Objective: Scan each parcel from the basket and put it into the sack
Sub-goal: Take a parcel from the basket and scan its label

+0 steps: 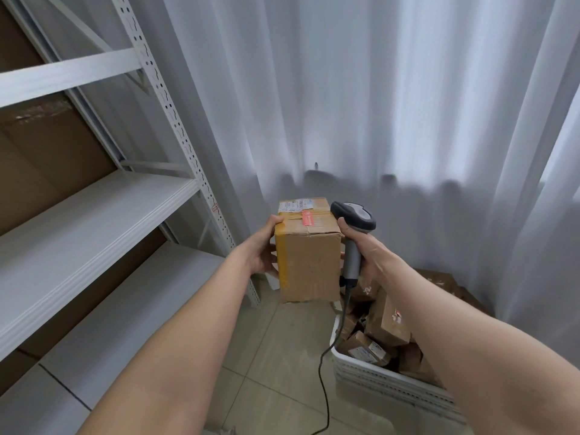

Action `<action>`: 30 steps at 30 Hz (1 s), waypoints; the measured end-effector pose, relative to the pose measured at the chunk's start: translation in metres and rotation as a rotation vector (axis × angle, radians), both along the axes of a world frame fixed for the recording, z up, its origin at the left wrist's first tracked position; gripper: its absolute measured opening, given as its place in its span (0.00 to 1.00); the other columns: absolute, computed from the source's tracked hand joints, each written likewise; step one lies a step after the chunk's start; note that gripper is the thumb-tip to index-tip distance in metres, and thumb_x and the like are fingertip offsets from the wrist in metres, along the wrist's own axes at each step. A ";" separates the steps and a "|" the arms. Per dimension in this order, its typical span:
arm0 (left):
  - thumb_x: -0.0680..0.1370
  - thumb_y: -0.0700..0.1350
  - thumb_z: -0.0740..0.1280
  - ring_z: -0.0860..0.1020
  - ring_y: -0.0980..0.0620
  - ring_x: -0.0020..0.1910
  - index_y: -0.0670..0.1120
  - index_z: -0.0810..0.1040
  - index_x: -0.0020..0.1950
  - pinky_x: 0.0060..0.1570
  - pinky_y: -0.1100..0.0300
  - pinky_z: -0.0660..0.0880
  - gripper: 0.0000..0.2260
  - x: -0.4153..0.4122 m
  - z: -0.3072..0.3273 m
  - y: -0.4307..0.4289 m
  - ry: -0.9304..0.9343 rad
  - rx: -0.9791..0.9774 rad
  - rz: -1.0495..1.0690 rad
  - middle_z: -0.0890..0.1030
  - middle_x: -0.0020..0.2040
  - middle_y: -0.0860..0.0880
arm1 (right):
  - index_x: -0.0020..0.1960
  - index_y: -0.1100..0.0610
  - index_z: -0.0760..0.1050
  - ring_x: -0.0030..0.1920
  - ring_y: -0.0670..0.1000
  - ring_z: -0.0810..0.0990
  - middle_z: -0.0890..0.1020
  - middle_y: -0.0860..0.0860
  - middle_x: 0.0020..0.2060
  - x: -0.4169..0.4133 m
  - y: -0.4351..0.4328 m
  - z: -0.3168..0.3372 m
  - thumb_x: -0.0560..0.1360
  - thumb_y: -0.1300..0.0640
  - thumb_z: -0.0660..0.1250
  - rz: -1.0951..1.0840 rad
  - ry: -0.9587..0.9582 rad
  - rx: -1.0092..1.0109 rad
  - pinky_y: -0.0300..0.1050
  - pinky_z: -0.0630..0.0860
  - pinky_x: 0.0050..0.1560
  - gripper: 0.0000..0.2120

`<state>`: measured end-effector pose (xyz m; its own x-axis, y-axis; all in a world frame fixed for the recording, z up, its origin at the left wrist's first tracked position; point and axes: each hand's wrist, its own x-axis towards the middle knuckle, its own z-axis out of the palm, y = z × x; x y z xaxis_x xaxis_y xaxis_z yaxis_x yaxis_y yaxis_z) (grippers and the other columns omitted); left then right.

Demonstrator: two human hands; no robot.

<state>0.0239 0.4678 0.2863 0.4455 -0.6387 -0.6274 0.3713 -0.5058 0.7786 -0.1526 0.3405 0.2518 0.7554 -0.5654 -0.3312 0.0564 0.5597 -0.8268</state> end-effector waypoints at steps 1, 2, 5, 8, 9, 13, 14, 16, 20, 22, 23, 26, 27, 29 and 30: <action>0.70 0.68 0.65 0.75 0.39 0.60 0.50 0.72 0.68 0.61 0.33 0.68 0.32 -0.001 -0.001 0.000 -0.005 -0.014 0.004 0.77 0.62 0.41 | 0.61 0.56 0.77 0.55 0.57 0.81 0.85 0.53 0.50 0.001 0.001 -0.001 0.66 0.45 0.74 -0.031 0.013 -0.004 0.52 0.78 0.51 0.28; 0.70 0.68 0.65 0.75 0.39 0.61 0.50 0.73 0.66 0.61 0.33 0.68 0.31 -0.003 0.000 0.000 -0.013 -0.021 0.010 0.78 0.62 0.42 | 0.62 0.56 0.77 0.57 0.58 0.80 0.84 0.54 0.53 0.002 0.002 -0.002 0.64 0.44 0.75 -0.063 0.025 0.001 0.53 0.79 0.51 0.30; 0.68 0.71 0.64 0.75 0.40 0.61 0.48 0.76 0.60 0.64 0.36 0.67 0.32 -0.006 -0.003 0.002 -0.004 -0.024 0.038 0.78 0.61 0.42 | 0.63 0.56 0.76 0.57 0.60 0.80 0.84 0.54 0.54 0.003 0.004 -0.005 0.62 0.44 0.76 -0.103 0.028 0.021 0.51 0.79 0.46 0.33; 0.57 0.78 0.66 0.73 0.35 0.63 0.48 0.74 0.64 0.64 0.29 0.62 0.46 -0.011 -0.005 0.007 0.044 0.030 -0.007 0.76 0.63 0.39 | 0.61 0.57 0.76 0.51 0.58 0.82 0.85 0.55 0.49 0.003 0.004 -0.009 0.63 0.47 0.76 -0.128 0.019 0.051 0.51 0.80 0.45 0.30; 0.53 0.79 0.67 0.72 0.34 0.64 0.49 0.72 0.66 0.63 0.27 0.61 0.50 -0.013 -0.006 0.009 0.064 0.046 -0.021 0.75 0.64 0.39 | 0.61 0.58 0.76 0.49 0.57 0.83 0.85 0.55 0.48 0.003 0.004 -0.010 0.65 0.48 0.76 -0.140 0.007 0.069 0.49 0.81 0.43 0.28; 0.43 0.79 0.69 0.72 0.32 0.63 0.50 0.68 0.71 0.58 0.25 0.64 0.60 -0.018 -0.011 0.014 0.099 0.065 -0.027 0.73 0.65 0.37 | 0.64 0.58 0.74 0.49 0.57 0.83 0.84 0.57 0.51 0.004 0.006 -0.013 0.71 0.52 0.74 -0.169 -0.014 0.074 0.48 0.80 0.42 0.24; 0.43 0.78 0.70 0.72 0.32 0.63 0.50 0.68 0.70 0.58 0.26 0.65 0.61 -0.020 -0.012 0.015 0.098 0.058 -0.009 0.74 0.65 0.37 | 0.64 0.58 0.74 0.50 0.58 0.82 0.84 0.57 0.52 0.004 0.006 -0.013 0.71 0.52 0.74 -0.170 -0.013 0.063 0.49 0.80 0.44 0.24; 0.43 0.77 0.70 0.73 0.33 0.62 0.49 0.69 0.69 0.59 0.27 0.66 0.59 -0.021 -0.018 0.016 0.073 0.032 0.033 0.74 0.65 0.38 | 0.65 0.59 0.74 0.52 0.59 0.82 0.84 0.58 0.54 0.005 0.005 -0.012 0.68 0.52 0.75 -0.167 -0.019 0.053 0.52 0.80 0.48 0.27; 0.47 0.77 0.72 0.71 0.39 0.65 0.50 0.67 0.71 0.61 0.32 0.68 0.58 -0.024 -0.020 0.011 -0.006 0.001 0.057 0.70 0.69 0.44 | 0.60 0.59 0.77 0.51 0.58 0.84 0.85 0.58 0.52 0.007 0.003 -0.010 0.67 0.57 0.77 -0.178 -0.021 0.079 0.58 0.79 0.57 0.22; 0.60 0.74 0.68 0.70 0.42 0.65 0.50 0.66 0.64 0.65 0.35 0.67 0.41 -0.030 -0.012 0.010 -0.091 -0.016 0.034 0.71 0.63 0.48 | 0.59 0.59 0.77 0.52 0.58 0.83 0.84 0.57 0.52 0.007 0.000 -0.009 0.69 0.60 0.76 -0.200 0.028 0.063 0.58 0.78 0.58 0.20; 0.67 0.72 0.64 0.69 0.43 0.65 0.53 0.66 0.61 0.66 0.37 0.66 0.32 -0.030 -0.011 0.010 -0.115 -0.026 0.046 0.70 0.60 0.49 | 0.61 0.59 0.76 0.53 0.58 0.83 0.84 0.58 0.53 0.007 -0.002 -0.009 0.68 0.60 0.76 -0.204 0.049 0.045 0.58 0.78 0.59 0.22; 0.65 0.75 0.59 0.69 0.41 0.67 0.53 0.69 0.65 0.66 0.38 0.66 0.37 -0.028 -0.012 0.010 -0.119 0.004 0.070 0.72 0.64 0.47 | 0.62 0.59 0.75 0.55 0.58 0.81 0.82 0.57 0.54 0.006 -0.007 -0.004 0.69 0.64 0.75 -0.177 0.095 -0.026 0.58 0.76 0.61 0.22; 0.63 0.76 0.59 0.69 0.40 0.67 0.52 0.68 0.68 0.66 0.36 0.65 0.41 -0.028 -0.011 0.010 -0.114 0.023 0.054 0.73 0.65 0.45 | 0.60 0.58 0.75 0.55 0.58 0.80 0.82 0.57 0.54 0.005 -0.007 -0.003 0.70 0.66 0.74 -0.155 0.107 -0.049 0.57 0.77 0.60 0.20; 0.62 0.76 0.60 0.67 0.38 0.69 0.50 0.63 0.73 0.66 0.32 0.62 0.46 -0.027 -0.009 0.009 -0.092 0.047 0.014 0.70 0.69 0.44 | 0.58 0.57 0.75 0.52 0.57 0.80 0.82 0.57 0.52 0.005 -0.006 -0.001 0.71 0.69 0.72 -0.124 0.123 -0.098 0.55 0.79 0.54 0.18; 0.64 0.75 0.60 0.65 0.38 0.71 0.50 0.61 0.74 0.67 0.32 0.60 0.46 -0.027 -0.007 0.010 -0.089 0.044 0.006 0.68 0.71 0.44 | 0.58 0.57 0.75 0.50 0.56 0.80 0.81 0.56 0.51 0.004 -0.005 0.000 0.71 0.70 0.71 -0.119 0.128 -0.126 0.52 0.79 0.49 0.18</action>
